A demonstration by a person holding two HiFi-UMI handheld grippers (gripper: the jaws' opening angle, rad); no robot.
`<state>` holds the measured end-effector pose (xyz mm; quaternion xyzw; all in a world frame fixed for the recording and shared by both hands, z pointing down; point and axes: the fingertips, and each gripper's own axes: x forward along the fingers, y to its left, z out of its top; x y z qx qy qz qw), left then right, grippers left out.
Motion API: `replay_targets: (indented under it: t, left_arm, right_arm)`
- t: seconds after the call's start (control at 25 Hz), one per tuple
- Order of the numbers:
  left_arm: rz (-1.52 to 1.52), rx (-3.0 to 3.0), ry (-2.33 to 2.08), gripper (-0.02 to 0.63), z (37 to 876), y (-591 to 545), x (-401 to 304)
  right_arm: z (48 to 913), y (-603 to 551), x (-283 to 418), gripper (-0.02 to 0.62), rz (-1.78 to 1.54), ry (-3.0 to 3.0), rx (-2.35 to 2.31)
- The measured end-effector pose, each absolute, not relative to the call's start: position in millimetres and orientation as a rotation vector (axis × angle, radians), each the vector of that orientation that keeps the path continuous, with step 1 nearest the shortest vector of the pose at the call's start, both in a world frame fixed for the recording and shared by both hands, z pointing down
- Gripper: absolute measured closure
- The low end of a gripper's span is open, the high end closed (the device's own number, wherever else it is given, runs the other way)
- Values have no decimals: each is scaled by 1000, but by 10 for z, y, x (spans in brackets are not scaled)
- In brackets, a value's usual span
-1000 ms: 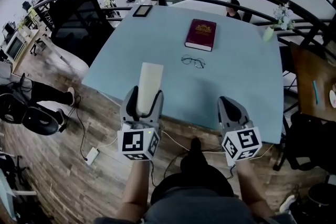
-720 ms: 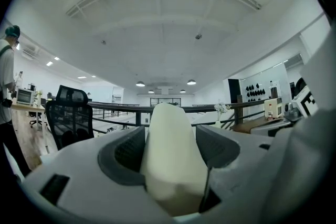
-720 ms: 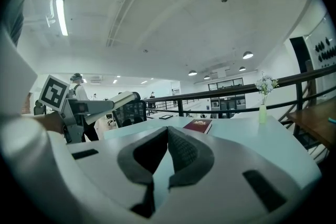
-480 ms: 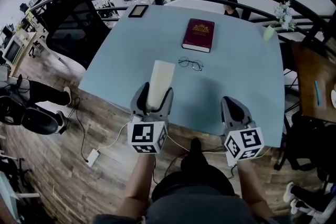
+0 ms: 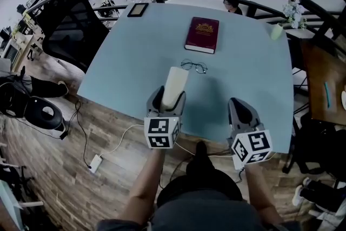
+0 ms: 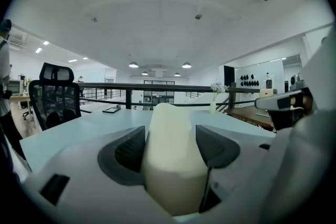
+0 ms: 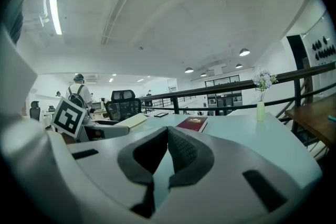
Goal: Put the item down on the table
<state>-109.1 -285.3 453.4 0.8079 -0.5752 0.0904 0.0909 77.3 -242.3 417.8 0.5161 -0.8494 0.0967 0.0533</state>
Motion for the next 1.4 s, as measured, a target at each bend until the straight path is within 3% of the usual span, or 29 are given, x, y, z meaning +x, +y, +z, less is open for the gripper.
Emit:
replay_targets:
  t: [0.56,1.4]
  left_arm:
    - [491,2273,-1592,301,5555,-3078,-946]
    - [683,2237,-1505,301,6047,-3223,-751]
  right_arm:
    - [4264,-2557,781,592,318,-2552,1582]
    - [4281,-2588,815,592,333,-2535,1604]
